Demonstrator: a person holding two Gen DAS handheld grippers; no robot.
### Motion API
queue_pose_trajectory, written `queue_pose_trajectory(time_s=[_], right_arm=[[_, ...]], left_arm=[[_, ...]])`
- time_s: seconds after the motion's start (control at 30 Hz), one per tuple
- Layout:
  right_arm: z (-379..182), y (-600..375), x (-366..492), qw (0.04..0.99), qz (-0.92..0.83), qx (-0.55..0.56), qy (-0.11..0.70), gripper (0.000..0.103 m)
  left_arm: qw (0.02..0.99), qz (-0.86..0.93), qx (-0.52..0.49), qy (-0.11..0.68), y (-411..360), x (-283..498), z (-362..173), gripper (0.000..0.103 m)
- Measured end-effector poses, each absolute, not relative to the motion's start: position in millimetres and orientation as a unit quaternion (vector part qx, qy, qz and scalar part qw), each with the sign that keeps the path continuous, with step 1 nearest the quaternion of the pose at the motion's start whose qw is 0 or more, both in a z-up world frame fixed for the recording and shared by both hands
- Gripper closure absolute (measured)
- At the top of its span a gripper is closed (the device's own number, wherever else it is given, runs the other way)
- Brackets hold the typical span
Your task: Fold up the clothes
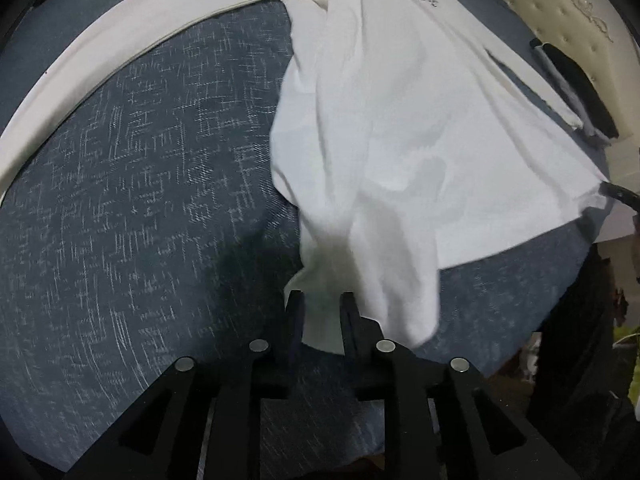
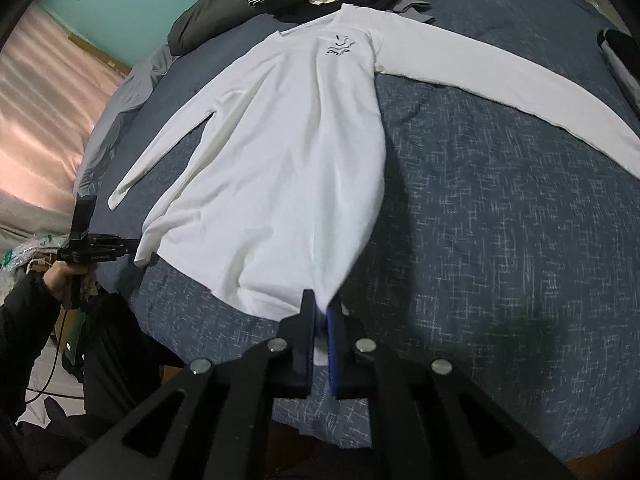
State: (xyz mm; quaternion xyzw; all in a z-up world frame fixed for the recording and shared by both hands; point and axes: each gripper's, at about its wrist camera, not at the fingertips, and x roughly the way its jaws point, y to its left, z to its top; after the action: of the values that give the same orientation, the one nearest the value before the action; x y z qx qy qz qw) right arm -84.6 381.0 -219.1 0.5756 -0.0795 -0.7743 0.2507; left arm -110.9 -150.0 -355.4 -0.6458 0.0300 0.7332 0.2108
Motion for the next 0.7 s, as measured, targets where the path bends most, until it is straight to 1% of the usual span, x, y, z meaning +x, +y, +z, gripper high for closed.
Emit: queue_pose_trajectory(time_s=[0.2,0.27,0.3,0.4,0.7], right_arm=[[-225.2,384.0,-87.8,0.247,-0.773,0.579,-0.085,0.099],[-227.0,383.8,-89.1,0.247,-0.771,0.58,-0.085,0.099],[-227.3,383.1,-89.4,0.246,-0.771,0.581,-0.085,0.099],[-223.1,382.6,-90.0,0.245,-0.772,0.58,-0.081,0.099],[-189.0,389.5,-80.8,0.251,-0.787,0.56,-0.062,0.1]], left_arm=[[0.214,0.738,-0.639,0.027,-151.4,-120.2,-363.1,0.084],[0.221,0.739,-0.636,0.019,-152.5,-121.7,-362.7,0.097],[0.223,0.74,-0.634,0.015,-153.6,-122.5,-361.6,0.102],[0.229,0.744,-0.627,0.014,-157.9,-122.5,-352.9,0.102],[0.231,0.778,-0.585,0.001,-191.3,-106.4,-289.1,0.102]])
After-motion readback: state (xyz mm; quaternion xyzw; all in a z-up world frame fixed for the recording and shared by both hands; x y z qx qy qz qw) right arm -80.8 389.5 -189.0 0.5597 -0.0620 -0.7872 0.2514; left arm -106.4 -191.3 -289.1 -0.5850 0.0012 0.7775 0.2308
